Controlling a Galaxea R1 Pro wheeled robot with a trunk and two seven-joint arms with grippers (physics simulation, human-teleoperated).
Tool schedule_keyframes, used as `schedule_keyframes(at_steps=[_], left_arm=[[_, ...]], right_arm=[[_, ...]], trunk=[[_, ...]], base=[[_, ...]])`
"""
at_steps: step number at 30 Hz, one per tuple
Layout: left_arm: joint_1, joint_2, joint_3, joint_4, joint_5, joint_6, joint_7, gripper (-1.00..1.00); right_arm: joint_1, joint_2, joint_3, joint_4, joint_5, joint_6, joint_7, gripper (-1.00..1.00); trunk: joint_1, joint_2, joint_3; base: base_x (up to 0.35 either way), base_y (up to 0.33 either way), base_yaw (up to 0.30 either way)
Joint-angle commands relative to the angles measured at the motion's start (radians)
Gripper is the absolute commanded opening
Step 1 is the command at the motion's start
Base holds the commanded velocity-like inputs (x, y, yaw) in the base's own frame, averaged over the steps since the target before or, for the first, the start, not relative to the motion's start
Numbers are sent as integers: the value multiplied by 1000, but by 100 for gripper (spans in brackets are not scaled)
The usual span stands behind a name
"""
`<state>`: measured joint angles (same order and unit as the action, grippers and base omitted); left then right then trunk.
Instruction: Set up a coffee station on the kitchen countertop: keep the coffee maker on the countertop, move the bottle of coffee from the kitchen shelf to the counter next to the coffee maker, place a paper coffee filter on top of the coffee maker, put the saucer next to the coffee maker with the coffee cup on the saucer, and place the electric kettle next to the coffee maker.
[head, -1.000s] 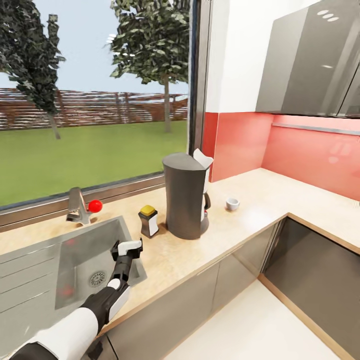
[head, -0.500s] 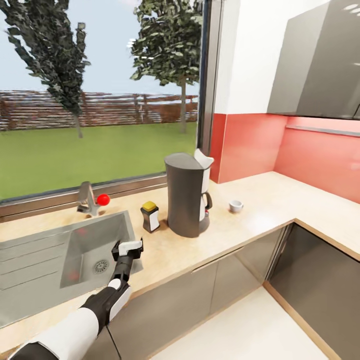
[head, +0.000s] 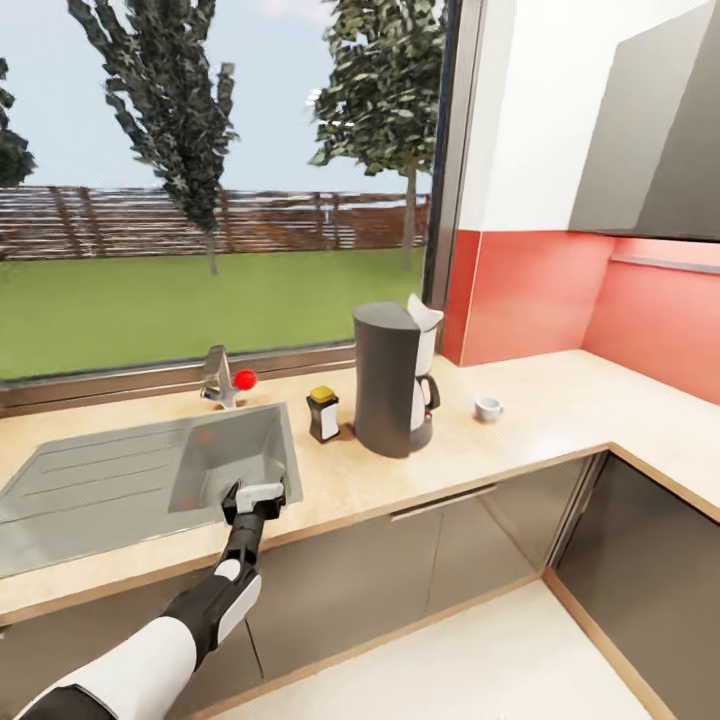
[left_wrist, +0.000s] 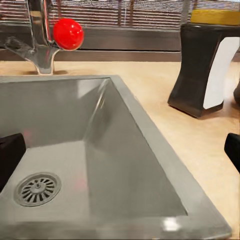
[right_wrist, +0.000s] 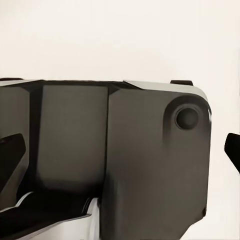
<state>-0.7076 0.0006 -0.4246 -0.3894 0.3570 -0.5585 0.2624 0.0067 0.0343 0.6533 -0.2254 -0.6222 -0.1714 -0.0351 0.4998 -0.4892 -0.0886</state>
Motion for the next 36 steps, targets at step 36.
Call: schedule_keyframes(at_steps=[36], left_arm=[[290, 7, -3, 226, 8, -370, 3, 100]], right_arm=[[0, -1, 9, 0, -8, -2, -5, 100]], trunk=[[0, -2, 5]], base=[[-209, -91, 56]])
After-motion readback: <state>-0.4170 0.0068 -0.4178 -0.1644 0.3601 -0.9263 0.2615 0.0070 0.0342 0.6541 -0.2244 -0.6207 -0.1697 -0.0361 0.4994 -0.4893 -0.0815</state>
